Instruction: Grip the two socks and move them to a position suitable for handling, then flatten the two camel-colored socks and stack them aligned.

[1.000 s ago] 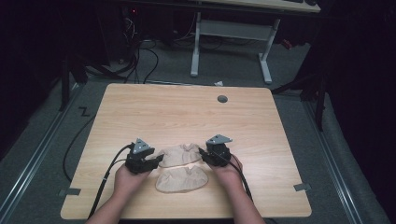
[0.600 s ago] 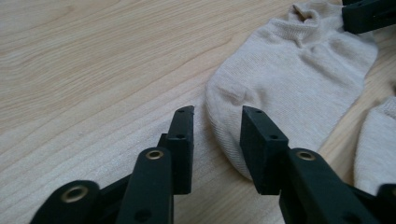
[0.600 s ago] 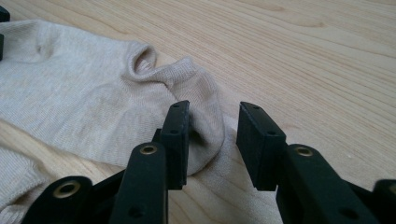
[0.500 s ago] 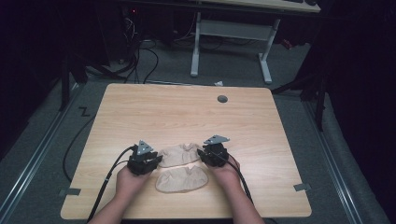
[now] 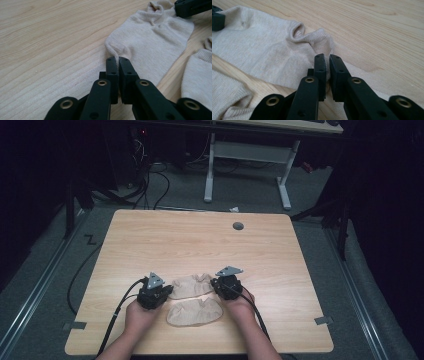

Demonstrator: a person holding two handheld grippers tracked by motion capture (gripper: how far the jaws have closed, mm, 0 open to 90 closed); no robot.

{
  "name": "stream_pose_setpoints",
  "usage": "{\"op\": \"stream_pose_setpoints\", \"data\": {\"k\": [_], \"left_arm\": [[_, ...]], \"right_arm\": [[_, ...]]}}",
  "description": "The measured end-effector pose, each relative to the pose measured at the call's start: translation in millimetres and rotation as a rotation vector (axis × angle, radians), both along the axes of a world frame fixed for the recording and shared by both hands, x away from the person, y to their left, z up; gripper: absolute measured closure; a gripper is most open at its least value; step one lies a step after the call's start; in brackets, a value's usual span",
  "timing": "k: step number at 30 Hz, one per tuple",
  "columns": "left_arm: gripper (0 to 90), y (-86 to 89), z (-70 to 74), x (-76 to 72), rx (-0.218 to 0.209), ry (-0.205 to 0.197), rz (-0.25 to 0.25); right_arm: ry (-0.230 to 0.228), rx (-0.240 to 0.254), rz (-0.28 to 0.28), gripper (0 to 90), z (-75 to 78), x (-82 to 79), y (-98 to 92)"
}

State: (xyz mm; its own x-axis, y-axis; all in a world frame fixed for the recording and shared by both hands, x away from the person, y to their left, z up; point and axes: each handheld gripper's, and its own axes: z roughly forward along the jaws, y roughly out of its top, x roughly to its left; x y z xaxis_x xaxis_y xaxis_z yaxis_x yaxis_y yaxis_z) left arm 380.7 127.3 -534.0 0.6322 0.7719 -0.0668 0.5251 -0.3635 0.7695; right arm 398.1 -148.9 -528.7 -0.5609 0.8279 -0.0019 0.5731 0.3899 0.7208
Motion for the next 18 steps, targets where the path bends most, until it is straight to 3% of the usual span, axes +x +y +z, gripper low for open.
{"op": "stream_pose_setpoints", "data": {"k": [2,5,9,14,18], "left_arm": [[86.9,0.3,1.9,0.5,-0.014,-0.009,0.001],[86.9,0.0,7.0,1.2,-0.041,-0.019,-0.001],[86.9,-0.2,13.9,-1.7,-0.045,-0.045,-0.008],[87.1,1.0,23.7,-4.3,-0.066,-0.076,-0.005],[87.1,3.3,28.9,-5.3,-0.073,-0.076,0.001]], "right_arm": [[-0.009,-0.01,-0.001,84.8,2.1,-1.7,0.8],[-0.042,0.013,-0.009,84.8,9.5,-4.9,-1.1],[-0.1,0.031,-0.024,84.7,19.3,-9.1,-4.2],[-0.13,0.036,-0.023,84.7,26.4,-13.6,-4.5],[-0.162,0.033,-0.015,84.7,32.9,-18.6,-4.4]]}}
